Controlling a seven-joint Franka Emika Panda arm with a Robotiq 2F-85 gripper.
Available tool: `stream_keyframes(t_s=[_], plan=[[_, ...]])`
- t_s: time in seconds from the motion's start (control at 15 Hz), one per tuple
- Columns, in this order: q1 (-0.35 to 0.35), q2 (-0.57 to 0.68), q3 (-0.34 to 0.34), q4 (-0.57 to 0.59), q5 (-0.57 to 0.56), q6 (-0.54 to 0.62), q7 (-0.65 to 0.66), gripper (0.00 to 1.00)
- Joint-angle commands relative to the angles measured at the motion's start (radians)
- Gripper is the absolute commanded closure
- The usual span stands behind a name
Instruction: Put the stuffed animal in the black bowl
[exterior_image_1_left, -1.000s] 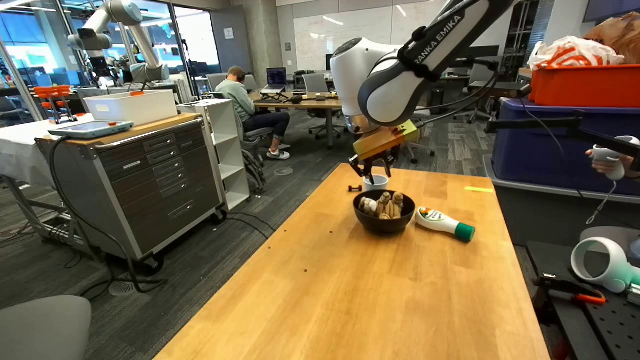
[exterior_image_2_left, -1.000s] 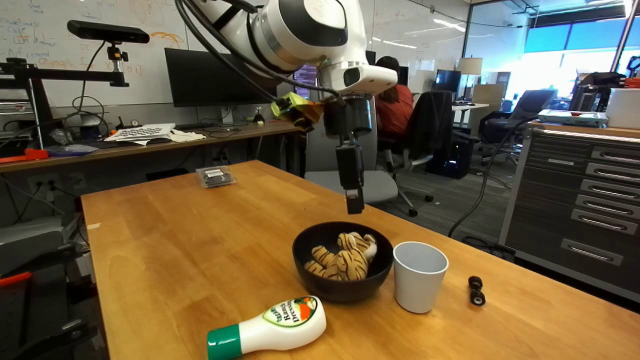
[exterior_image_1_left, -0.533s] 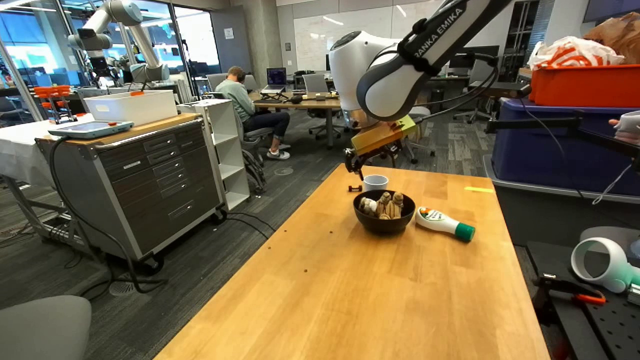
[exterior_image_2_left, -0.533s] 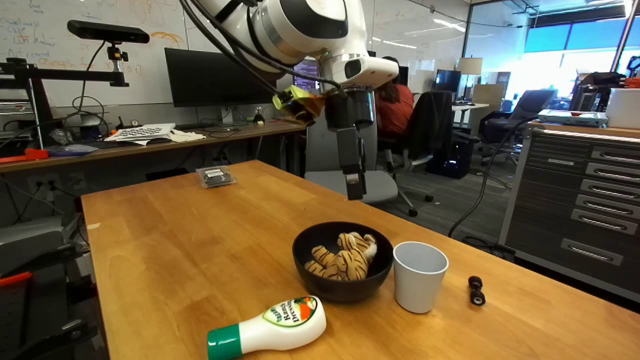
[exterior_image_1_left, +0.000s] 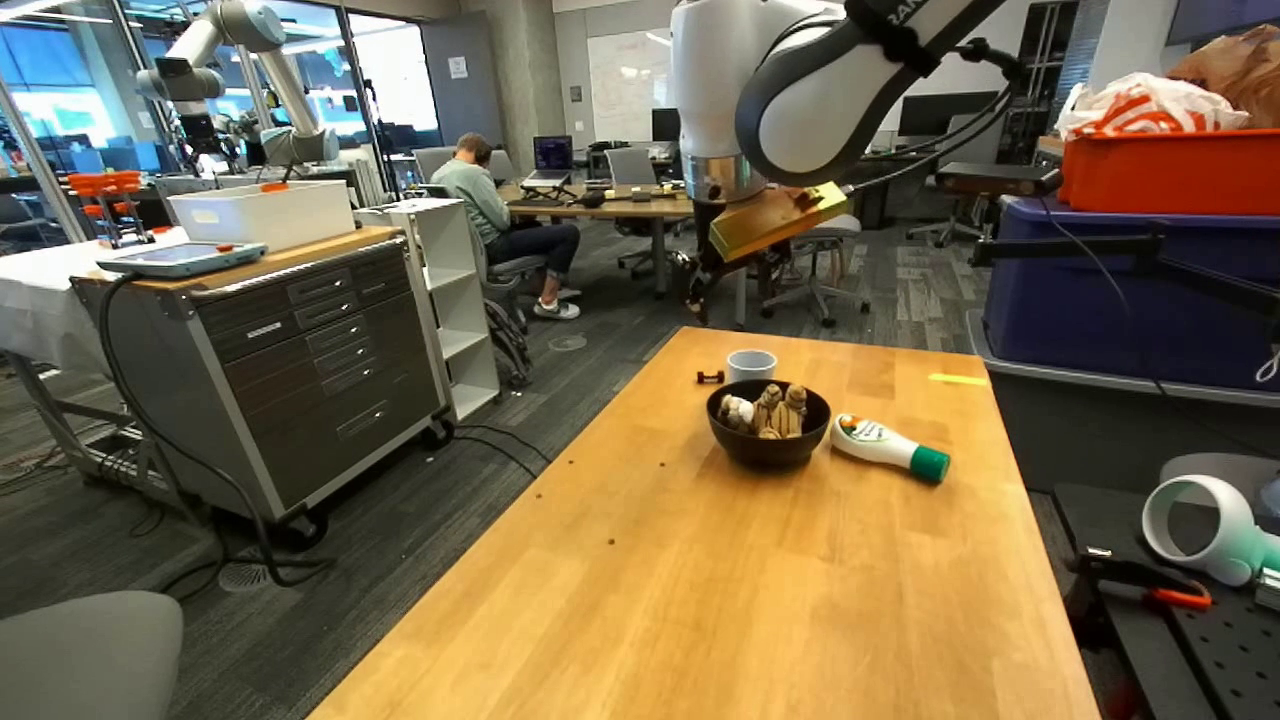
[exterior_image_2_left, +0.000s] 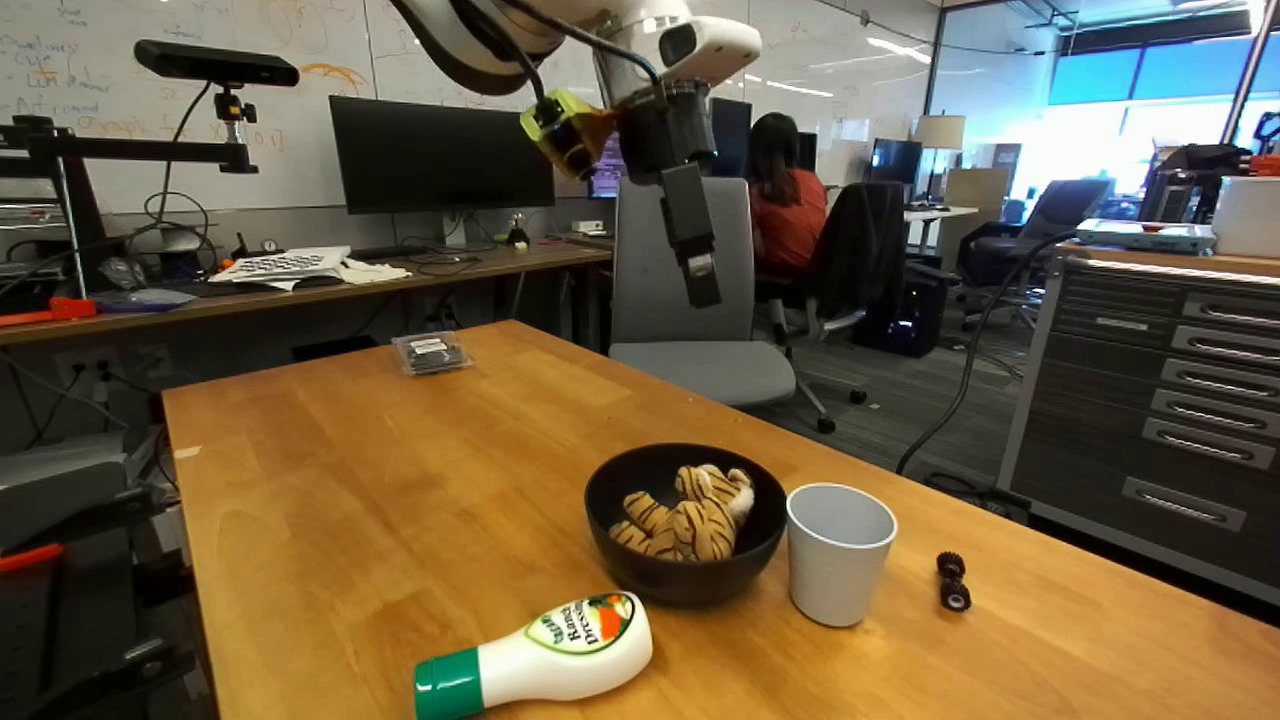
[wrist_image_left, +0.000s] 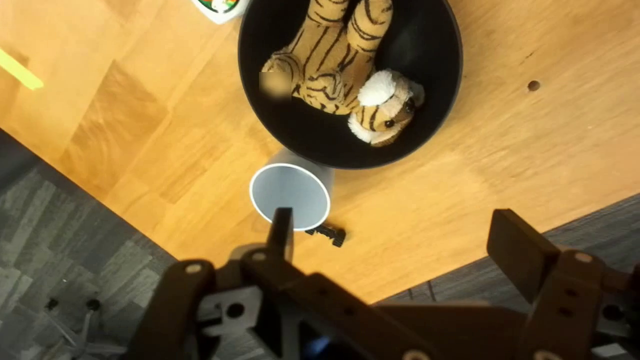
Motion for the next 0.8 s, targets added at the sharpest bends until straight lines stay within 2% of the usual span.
stream_keyframes(t_s=[0.0, 0.33, 0.4, 0.73], plan=[[0.003, -0.145, 0.030, -0.141, -0.014, 0.072, -0.135, 0.00], [-0.001, -0.265, 0.069, -0.288, -0.022, 0.128, -0.305, 0.00], [-0.004, -0.184, 0.067, -0.199, -0.003, 0.092, -0.250, 0.00], [-0.011, -0.236, 0.079, -0.263, -0.005, 0.106, -0.290, 0.00]])
